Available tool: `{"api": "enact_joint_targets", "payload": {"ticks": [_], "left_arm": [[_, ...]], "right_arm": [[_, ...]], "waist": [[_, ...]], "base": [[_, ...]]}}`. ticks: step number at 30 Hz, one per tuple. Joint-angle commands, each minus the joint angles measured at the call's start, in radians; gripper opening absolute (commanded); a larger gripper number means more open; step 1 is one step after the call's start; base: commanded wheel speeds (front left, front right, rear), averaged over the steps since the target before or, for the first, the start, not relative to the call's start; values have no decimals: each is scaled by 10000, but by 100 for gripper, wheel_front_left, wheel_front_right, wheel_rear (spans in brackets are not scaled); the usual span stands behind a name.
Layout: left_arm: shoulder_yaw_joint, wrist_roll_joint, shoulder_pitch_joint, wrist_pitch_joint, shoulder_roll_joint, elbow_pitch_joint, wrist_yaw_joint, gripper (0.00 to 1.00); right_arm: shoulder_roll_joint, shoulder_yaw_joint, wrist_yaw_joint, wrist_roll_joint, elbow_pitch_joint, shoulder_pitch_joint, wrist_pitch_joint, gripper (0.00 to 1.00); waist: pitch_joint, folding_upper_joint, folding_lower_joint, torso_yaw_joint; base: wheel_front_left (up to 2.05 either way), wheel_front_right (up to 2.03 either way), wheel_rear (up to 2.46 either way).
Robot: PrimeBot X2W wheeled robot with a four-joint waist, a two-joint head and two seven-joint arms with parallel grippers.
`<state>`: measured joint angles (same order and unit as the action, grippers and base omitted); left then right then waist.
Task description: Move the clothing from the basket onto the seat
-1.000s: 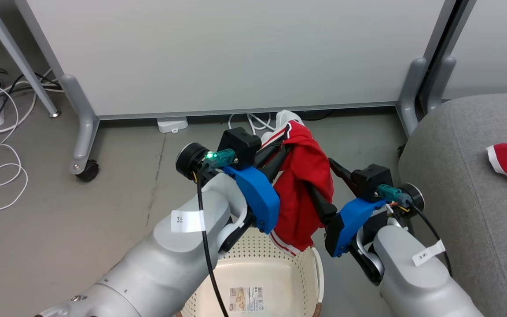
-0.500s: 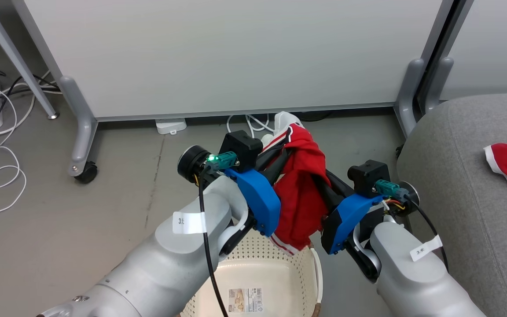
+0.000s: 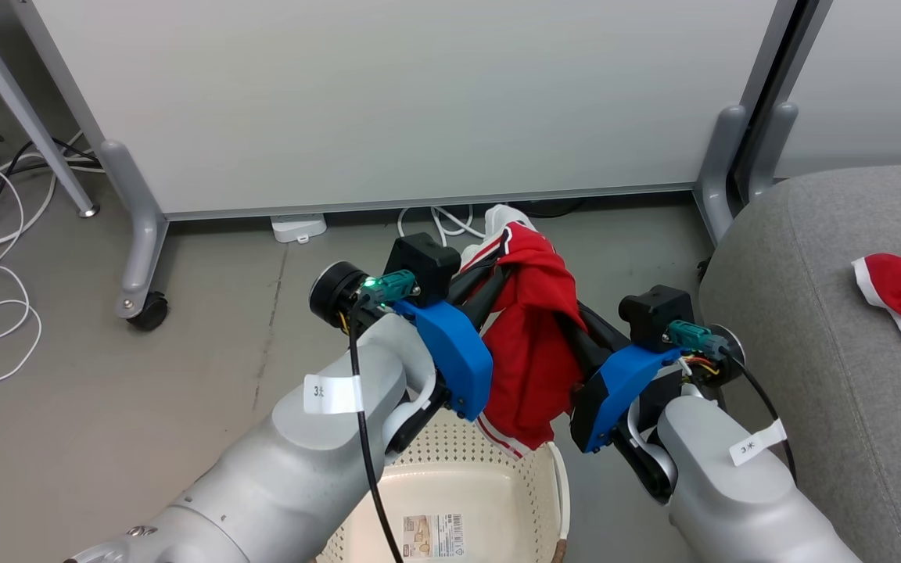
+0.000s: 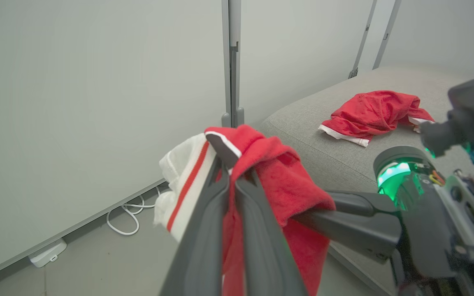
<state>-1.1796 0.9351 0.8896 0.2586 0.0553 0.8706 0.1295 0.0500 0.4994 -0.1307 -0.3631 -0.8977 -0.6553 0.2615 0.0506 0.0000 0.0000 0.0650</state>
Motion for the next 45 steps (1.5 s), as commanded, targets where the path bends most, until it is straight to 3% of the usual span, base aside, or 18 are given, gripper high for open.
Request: {"api": "enact_joint_targets", "payload": {"ticks": [1, 5, 6, 7, 9, 16, 24, 35, 45], "left_arm": [[-27, 59, 169, 61, 22, 30, 16, 0], [-11, 0, 185, 73, 32, 73, 16, 0], [11, -25, 184, 77, 32, 86, 16, 11], [34, -43, 174, 80, 31, 101, 16, 37], [85, -72, 110, 78, 29, 108, 16, 100], [398, -304, -172, 75, 128, -85, -35, 100], [1386, -1124, -983, 76, 589, -1053, -206, 100], [3963, -3095, -3817, 68, 1563, -3635, -157, 100], [6538, -4783, -6533, 69, 1570, -4939, -150, 100]], "right_arm": [[7, -27, -1, -64, 24, 84, 52, 0], [7, -57, -1, -81, 19, 127, 52, 0], [7, -61, -1, -82, 30, 127, 52, 0], [7, -64, -1, -67, 40, 126, 52, 0], [7, -77, -1, -34, 58, 136, 51, 0], [7, -188, -1, 53, 128, 99, 52, 0], [7, -333, -1, 143, 251, 225, 51, 0], [7, -545, -1, 268, 441, 329, 51, 0], [7, -688, -1, 311, 552, 572, 51, 0]], "waist": [[-7, 0, 0, -4], [-34, 0, 0, -19], [-39, 0, 0, -23], [-45, 0, 0, -29], [-59, 0, 0, -41], [-72, 0, 0, -56], [-55, 0, 0, -47], [-44, 0, 0, -125], [-177, 0, 0, -200]], "base": [[0, 0, 0], [0, 0, 0], [0, 0, 0], [0, 0, 0], [0, 0, 0], [0, 0, 0], [0, 0, 0], [0, 0, 0], [0, 0, 0]]}}
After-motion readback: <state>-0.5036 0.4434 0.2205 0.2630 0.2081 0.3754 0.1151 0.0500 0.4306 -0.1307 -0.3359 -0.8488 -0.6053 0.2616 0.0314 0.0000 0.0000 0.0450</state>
